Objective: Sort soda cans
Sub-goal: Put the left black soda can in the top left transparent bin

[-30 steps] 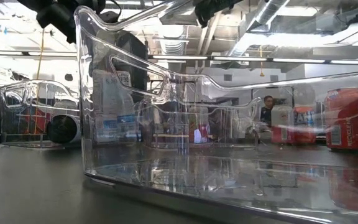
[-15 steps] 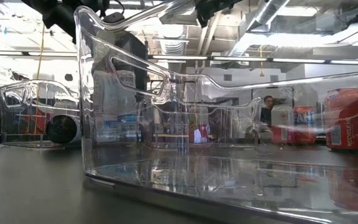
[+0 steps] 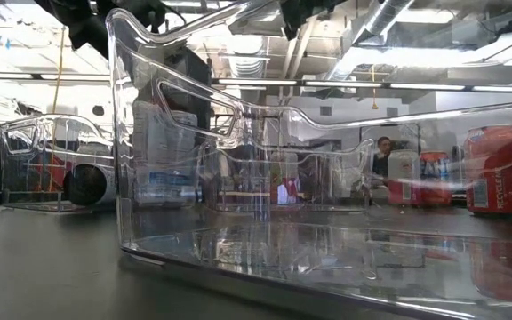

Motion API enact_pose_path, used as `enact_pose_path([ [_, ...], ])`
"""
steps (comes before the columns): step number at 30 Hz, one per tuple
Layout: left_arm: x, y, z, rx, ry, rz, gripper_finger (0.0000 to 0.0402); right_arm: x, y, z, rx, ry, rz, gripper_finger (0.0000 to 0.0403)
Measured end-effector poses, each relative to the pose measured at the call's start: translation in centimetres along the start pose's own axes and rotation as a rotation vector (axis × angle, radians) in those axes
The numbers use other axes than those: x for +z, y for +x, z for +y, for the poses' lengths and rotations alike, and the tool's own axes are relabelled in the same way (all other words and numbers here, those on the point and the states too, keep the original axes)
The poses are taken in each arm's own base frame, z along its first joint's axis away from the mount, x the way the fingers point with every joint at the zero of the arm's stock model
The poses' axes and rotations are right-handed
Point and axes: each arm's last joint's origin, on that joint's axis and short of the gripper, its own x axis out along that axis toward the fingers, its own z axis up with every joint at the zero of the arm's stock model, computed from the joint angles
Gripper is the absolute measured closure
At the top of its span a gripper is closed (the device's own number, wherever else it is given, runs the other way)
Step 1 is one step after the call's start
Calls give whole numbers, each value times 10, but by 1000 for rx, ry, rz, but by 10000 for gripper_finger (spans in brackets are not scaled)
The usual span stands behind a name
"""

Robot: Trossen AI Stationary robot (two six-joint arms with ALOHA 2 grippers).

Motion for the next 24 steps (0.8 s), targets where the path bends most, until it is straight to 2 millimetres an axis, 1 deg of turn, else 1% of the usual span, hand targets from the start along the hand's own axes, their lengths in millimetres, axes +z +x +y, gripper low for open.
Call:
enact_pose_path([
  [4,2,-4,-2,0,22,-16,401,0,0,0,0,0,0,290],
  [11,12,-20,-6,30,73,-81,401,0,0,0,0,2,3,290],
  [18,12,-32,-6,61,90,-116,402,0,0,0,0,2,3,290],
  [24,17,-43,-8,54,131,-193,401,0,0,0,0,1,3,290],
])
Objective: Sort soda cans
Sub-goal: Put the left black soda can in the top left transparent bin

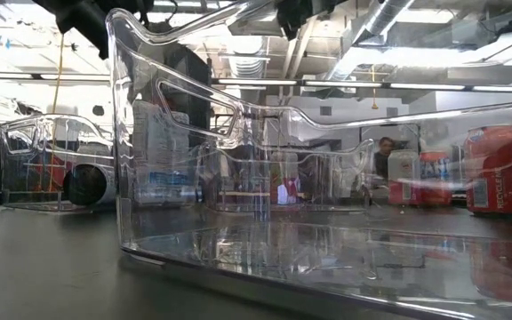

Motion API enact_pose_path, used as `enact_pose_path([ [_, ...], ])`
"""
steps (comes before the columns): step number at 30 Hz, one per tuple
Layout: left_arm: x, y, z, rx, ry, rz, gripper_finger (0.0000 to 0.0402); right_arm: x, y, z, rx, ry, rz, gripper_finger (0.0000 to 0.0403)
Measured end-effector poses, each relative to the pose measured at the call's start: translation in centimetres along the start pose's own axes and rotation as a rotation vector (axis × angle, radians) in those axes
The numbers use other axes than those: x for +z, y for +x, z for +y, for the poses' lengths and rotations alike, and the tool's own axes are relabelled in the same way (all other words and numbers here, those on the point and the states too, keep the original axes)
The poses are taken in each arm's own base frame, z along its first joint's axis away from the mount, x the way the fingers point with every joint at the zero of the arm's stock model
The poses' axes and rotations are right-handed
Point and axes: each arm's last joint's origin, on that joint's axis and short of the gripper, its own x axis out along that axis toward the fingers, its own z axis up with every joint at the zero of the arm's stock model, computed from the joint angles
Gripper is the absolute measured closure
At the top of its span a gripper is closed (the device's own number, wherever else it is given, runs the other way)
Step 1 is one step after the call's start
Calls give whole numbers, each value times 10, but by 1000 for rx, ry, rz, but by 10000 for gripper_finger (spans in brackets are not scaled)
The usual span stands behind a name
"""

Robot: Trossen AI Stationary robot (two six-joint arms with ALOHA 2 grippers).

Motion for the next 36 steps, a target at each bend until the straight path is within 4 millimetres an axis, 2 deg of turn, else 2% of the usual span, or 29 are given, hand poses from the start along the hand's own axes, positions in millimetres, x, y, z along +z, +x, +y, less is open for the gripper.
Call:
enact_pose_path([
  [4,6,-15,-1,-8,37,-83,401,0,0,0,0,2,0,290],
  [8,6,-39,-1,-26,107,-124,401,-1,0,0,1,4,6,290],
  [14,-17,-77,0,-37,236,-27,390,-3,0,0,5,0,25,290],
  [20,-45,-101,3,-61,299,136,322,-2,0,0,5,0,25,290],
  [23,-53,-102,1,-72,315,220,279,-2,0,0,5,1,25,290],
  [27,-65,-87,-7,-74,361,340,241,-3,0,0,3,17,24,290],
  [32,-77,-62,-21,-21,424,472,233,-2,0,0,3,22,24,290],
  [36,-84,-43,-35,27,500,510,233,-3,0,0,3,22,24,290],
])
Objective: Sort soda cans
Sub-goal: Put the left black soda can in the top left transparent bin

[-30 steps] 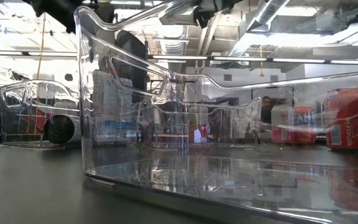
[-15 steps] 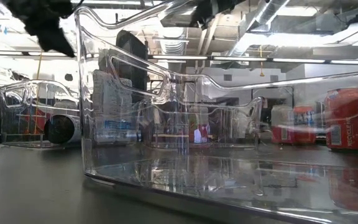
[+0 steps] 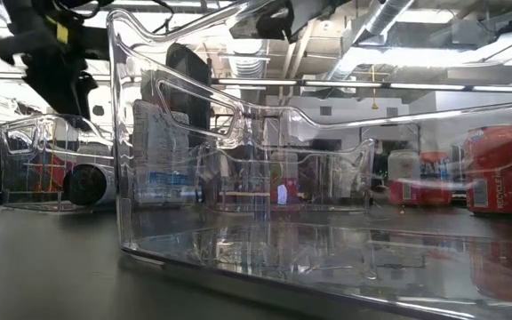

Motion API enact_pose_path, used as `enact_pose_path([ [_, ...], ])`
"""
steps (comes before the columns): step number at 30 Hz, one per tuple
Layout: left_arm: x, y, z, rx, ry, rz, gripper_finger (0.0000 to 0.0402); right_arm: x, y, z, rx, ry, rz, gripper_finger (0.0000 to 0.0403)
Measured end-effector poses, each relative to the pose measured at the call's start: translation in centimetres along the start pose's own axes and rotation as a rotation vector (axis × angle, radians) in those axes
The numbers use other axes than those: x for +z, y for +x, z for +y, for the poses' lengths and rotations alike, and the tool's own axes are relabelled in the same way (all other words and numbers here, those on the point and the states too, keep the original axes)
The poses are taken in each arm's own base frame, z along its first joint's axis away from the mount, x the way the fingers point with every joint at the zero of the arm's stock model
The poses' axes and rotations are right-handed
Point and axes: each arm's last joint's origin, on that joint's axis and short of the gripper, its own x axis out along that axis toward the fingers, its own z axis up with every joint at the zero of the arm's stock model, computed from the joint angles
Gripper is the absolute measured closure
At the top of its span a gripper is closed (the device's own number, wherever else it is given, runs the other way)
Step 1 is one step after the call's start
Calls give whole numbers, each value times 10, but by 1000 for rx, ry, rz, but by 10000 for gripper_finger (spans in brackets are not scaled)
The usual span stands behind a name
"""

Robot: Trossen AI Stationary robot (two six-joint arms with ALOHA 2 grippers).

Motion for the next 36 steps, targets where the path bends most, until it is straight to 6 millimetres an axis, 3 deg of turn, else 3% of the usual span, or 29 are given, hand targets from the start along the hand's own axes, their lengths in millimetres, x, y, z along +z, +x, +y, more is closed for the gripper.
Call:
enact_pose_path([
  [5,7,20,-17,9,77,60,233,0,0,0,1,-1,1,290],
  [13,11,39,-26,53,106,116,233,0,0,0,2,-3,5,290],
  [36,13,54,-31,100,62,182,233,-1,0,1,3,-9,12,290],
])
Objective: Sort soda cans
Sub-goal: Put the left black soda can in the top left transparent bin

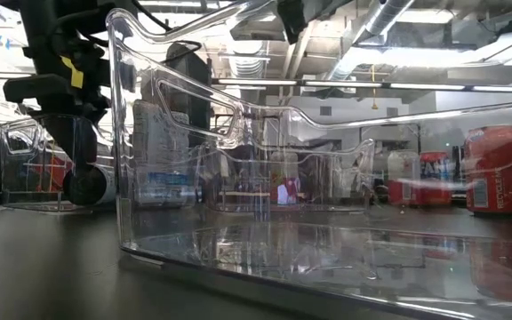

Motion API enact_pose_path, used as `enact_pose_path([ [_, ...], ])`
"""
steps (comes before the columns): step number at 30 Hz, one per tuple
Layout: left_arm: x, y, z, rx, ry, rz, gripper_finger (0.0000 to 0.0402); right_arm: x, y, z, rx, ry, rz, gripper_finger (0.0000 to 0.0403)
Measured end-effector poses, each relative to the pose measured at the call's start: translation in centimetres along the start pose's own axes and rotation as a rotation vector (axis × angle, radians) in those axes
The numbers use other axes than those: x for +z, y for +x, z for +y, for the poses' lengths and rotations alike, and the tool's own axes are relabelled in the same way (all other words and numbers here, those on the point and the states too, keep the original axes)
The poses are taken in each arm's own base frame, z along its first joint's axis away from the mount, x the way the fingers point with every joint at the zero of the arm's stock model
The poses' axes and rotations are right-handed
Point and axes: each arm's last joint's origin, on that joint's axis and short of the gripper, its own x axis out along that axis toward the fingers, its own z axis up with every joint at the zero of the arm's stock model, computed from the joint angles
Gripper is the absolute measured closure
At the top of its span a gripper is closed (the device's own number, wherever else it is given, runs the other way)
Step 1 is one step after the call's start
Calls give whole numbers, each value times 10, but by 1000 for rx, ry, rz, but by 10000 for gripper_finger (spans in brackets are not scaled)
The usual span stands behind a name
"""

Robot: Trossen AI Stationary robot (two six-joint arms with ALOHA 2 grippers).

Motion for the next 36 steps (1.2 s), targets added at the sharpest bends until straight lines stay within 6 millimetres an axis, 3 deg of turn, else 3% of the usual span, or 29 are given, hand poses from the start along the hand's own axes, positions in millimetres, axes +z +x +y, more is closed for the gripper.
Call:
enact_pose_path([
  [12,-1,1,2,31,-34,2,242,0,0,0,0,0,0,290],
  [19,0,-1,5,74,-23,17,275,0,0,0,0,0,0,290],
  [24,8,-13,6,69,4,-2,316,0,0,0,0,4,0,290],
  [29,7,-13,6,32,33,21,354,0,0,0,0,3,0,290],
  [36,5,-13,5,-7,102,42,357,0,0,0,0,-5,0,290],
])
